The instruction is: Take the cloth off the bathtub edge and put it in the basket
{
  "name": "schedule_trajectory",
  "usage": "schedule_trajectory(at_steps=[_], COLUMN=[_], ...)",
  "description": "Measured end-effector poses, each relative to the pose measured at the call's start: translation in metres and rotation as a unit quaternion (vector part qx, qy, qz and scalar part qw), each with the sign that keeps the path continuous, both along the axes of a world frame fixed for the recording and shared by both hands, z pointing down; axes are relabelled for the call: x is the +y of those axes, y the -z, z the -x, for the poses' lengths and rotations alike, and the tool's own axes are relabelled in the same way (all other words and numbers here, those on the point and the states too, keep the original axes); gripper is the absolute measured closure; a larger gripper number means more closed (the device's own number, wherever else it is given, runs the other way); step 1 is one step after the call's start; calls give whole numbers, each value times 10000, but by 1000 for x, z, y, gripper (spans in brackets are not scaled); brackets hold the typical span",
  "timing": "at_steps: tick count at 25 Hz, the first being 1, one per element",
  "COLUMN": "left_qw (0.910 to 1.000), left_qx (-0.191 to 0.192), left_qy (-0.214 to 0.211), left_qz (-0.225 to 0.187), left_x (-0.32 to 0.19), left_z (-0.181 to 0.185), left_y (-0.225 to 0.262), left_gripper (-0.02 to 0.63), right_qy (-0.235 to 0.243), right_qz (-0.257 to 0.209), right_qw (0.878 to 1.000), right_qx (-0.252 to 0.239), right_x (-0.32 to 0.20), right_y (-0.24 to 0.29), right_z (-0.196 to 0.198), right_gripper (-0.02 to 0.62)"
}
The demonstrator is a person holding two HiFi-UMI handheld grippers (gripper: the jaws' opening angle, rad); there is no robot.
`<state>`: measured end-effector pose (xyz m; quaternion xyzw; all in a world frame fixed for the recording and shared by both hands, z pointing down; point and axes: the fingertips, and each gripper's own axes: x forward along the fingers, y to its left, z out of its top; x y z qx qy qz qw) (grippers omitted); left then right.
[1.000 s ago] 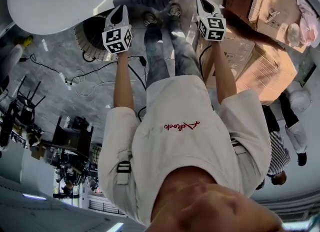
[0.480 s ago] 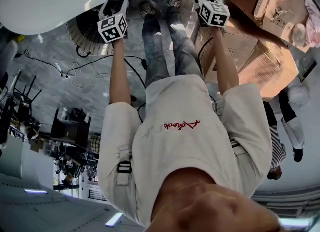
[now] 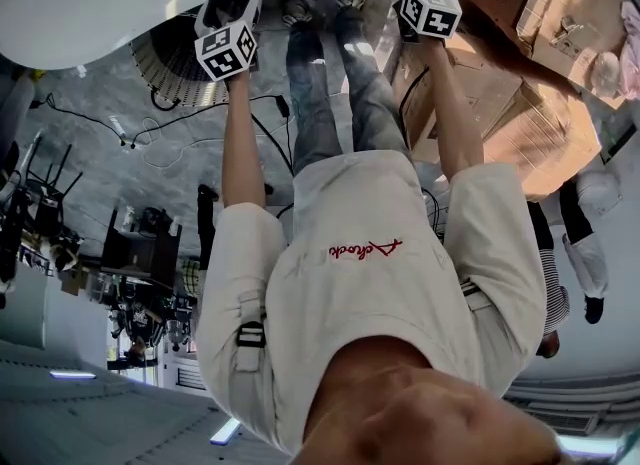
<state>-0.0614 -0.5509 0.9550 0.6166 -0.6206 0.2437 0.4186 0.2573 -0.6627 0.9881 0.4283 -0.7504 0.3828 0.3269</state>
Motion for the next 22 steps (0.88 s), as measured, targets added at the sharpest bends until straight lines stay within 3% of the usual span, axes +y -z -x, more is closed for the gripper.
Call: schedule_trajectory(at_steps=[15, 22], left_qw=[9997, 9988], left_qx=[193, 366], left_qy=[-51, -312], left_qz=[-112, -93], left_x=[-7, -14], left_z=[-29, -65], left_y=[-2, -6], left_gripper=[192, 193], right_qy=[499, 717], right_qz=[-39, -10], right_qw=[9981, 9962], right_qx=[-369, -489], right_x=[12, 19], right_y=[8, 12], right_z=[57, 87], right_gripper=[278, 260])
